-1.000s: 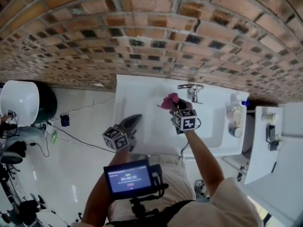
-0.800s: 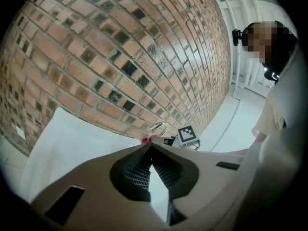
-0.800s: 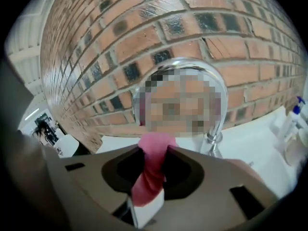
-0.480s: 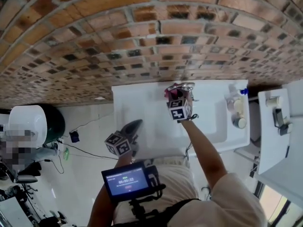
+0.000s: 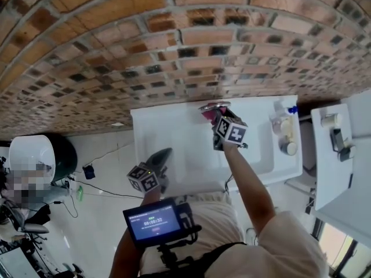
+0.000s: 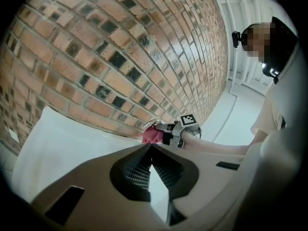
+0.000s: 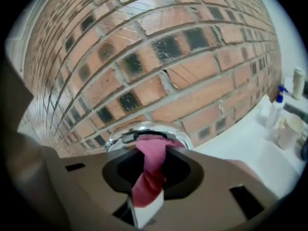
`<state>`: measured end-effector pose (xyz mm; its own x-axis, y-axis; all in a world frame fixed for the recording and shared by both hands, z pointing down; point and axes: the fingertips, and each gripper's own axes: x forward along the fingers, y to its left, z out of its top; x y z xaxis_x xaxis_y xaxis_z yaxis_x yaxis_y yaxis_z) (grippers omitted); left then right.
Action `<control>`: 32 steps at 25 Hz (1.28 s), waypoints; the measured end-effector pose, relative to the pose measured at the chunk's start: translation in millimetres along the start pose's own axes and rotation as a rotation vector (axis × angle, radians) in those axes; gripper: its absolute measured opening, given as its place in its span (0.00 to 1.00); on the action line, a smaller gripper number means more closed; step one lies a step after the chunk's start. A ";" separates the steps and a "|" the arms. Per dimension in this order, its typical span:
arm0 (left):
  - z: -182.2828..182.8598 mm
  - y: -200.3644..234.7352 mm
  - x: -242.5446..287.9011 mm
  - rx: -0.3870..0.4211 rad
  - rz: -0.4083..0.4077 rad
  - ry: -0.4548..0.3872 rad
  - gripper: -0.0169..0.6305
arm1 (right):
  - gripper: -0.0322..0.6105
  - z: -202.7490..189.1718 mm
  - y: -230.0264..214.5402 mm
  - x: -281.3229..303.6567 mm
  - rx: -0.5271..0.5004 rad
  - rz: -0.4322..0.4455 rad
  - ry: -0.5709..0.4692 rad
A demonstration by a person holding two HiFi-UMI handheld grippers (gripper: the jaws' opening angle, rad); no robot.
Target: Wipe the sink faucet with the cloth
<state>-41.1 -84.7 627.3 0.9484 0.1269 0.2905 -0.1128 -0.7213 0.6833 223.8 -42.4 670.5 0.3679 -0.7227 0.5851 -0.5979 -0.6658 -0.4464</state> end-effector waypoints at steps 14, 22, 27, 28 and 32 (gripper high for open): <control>-8.4 -9.9 12.4 -0.020 0.003 -0.037 0.04 | 0.22 -25.8 -83.9 14.2 0.599 -0.089 0.012; -3.7 4.5 -13.5 -0.005 0.072 -0.090 0.04 | 0.22 -55.4 -89.8 55.8 0.814 -0.149 0.054; -6.4 -1.1 -14.9 -0.024 0.088 -0.135 0.04 | 0.22 -59.5 -98.8 70.7 0.782 -0.123 0.094; -8.6 -0.4 -17.0 -0.028 0.099 -0.141 0.04 | 0.22 -57.3 -99.0 69.0 0.763 -0.115 0.097; -15.8 -6.9 -23.5 -0.036 0.134 -0.174 0.04 | 0.22 -42.4 -76.3 32.8 0.656 -0.073 0.112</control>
<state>-67.3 -71.9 626.4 0.9607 -0.0899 0.2626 -0.2488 -0.6984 0.6711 251.3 -7.4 752.5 0.2941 -0.6715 0.6801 -0.0042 -0.7125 -0.7016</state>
